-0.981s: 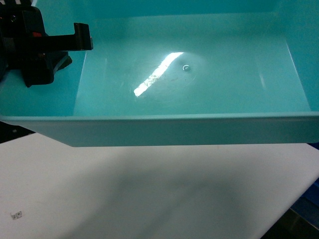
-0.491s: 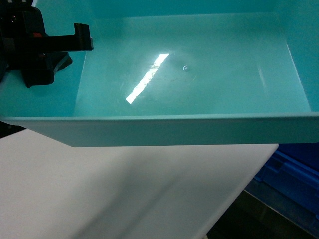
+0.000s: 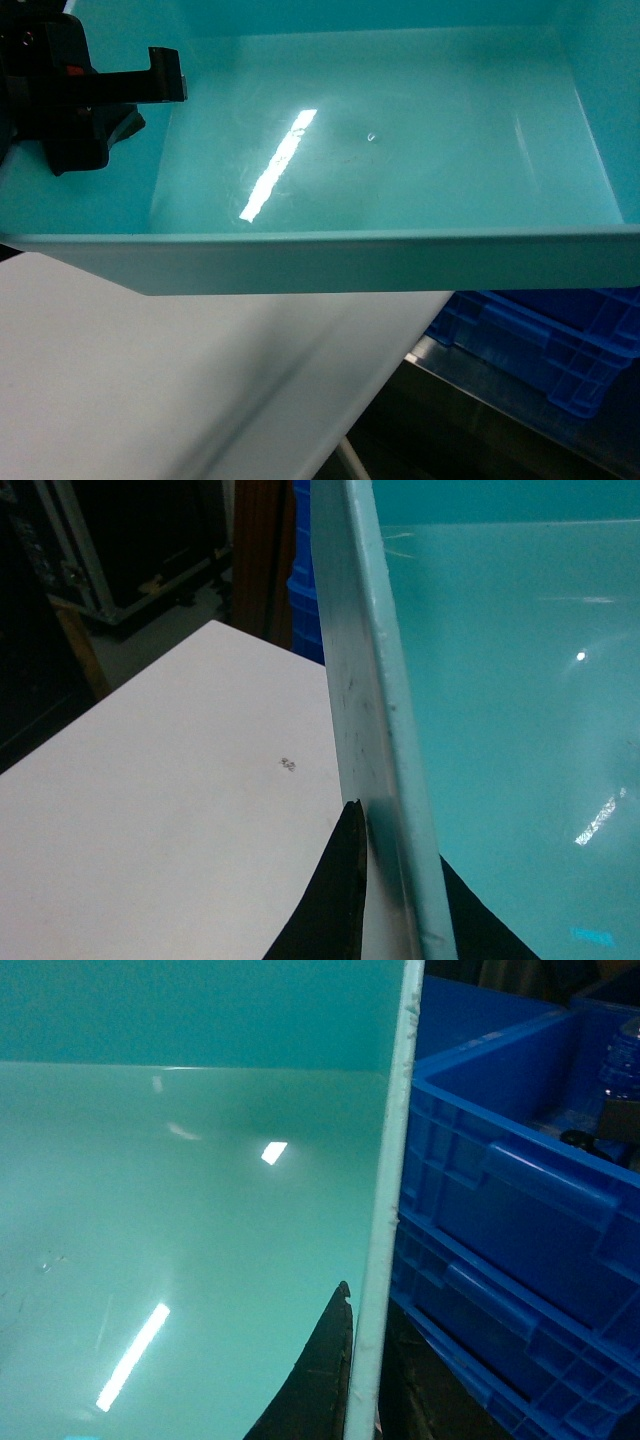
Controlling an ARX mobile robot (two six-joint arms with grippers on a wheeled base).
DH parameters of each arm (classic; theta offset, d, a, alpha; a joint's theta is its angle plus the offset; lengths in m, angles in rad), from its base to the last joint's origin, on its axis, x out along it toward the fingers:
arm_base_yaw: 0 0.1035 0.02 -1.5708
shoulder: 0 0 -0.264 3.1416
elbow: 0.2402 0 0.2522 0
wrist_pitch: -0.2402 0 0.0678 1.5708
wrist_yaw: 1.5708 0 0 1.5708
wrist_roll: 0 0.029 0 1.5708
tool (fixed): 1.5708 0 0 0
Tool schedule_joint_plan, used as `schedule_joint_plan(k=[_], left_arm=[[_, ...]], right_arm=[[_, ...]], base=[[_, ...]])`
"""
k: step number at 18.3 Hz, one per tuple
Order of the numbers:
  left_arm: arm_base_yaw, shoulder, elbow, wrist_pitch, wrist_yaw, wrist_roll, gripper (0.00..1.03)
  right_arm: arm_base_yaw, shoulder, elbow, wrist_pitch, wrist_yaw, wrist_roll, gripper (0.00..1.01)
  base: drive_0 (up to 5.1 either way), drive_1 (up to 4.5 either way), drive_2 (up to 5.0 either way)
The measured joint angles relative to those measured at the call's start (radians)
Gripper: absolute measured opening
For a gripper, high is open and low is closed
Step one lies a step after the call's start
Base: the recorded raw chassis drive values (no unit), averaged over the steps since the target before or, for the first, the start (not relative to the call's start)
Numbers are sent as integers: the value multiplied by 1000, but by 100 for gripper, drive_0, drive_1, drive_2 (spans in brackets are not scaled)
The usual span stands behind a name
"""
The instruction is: Stack blue boxes stably on right
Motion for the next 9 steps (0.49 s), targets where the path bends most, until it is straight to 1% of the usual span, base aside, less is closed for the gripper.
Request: schedule_joint_plan(k=[9], left_arm=[[0,0,0,0,0,0,5]], right_arm=[[0,0,0,0,0,0,7]], base=[[-164,-164,-164]])
